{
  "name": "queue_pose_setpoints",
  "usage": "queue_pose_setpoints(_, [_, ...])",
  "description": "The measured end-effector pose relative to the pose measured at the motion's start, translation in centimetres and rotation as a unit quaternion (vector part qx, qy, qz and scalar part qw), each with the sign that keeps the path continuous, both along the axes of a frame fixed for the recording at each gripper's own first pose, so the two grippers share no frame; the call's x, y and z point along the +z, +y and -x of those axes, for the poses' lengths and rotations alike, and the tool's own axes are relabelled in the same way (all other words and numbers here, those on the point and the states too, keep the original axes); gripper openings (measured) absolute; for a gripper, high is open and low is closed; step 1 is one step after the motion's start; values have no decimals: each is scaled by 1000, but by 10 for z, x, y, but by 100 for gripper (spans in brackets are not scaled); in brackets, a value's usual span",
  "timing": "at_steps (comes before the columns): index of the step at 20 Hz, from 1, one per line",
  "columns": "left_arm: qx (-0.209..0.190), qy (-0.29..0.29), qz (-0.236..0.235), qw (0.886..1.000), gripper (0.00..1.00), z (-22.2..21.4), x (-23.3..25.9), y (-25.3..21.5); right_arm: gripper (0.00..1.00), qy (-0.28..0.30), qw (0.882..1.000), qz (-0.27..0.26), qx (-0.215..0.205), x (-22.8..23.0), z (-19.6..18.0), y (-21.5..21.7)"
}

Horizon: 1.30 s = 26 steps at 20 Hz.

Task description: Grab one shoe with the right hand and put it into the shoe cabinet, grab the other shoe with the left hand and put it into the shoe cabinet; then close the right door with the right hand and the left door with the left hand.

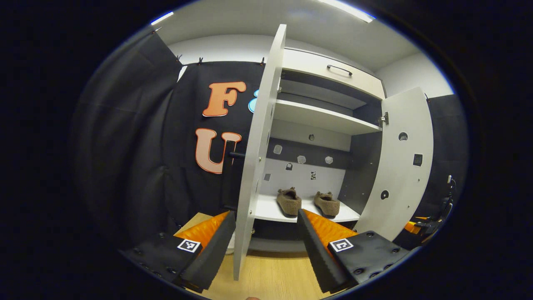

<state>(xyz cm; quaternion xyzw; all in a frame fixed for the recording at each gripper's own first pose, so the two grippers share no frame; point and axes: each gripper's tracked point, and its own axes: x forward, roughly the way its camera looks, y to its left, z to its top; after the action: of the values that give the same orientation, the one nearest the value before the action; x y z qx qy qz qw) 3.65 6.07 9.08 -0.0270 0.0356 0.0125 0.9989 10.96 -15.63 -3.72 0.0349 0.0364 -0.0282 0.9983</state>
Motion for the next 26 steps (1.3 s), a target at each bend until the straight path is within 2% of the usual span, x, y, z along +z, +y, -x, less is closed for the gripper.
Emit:
queue_pose_setpoints(7, [20,1,-4,1000,99,4,-4,27,90,-1,997,-21,79,1,-19,88])
queue_pose_setpoints(8, [25,2,-4,1000,97,5,-5,32,91,-2,996,-18,90,2,-24,101])
queue_pose_setpoints(9, [31,2,-4,1000,100,5,-4,38,90,-4,995,-12,99,3,-28,112])
queue_pose_setpoints(11, [41,4,-6,999,94,6,-7,49,91,-4,993,-3,118,6,-39,133])
queue_pose_setpoints(13, [51,7,-9,999,94,8,-9,61,92,-4,991,-10,131,5,-48,153])
queue_pose_setpoints(14, [56,7,-12,998,97,8,-11,68,92,-6,991,-14,132,6,-50,158])
queue_pose_setpoints(16, [69,9,-19,997,97,6,-16,83,93,-7,990,-22,136,10,-52,165])
queue_pose_setpoints(17, [76,12,-22,997,94,5,-19,91,92,-6,990,-25,138,9,-52,168])
queue_pose_setpoints(19, [87,15,-27,996,97,-1,-28,105,92,-6,990,-27,139,9,-50,167])
queue_pose_setpoints(20, [90,16,-30,995,94,-5,-33,111,92,-7,990,-27,139,10,-50,168])
queue_pose_setpoints(23, [102,25,-37,994,95,-16,-48,128,92,-12,990,-24,136,16,-49,171])
queue_pose_setpoints(26, [98,28,-44,994,97,-31,-58,133,92,-20,991,-21,130,25,-45,168])
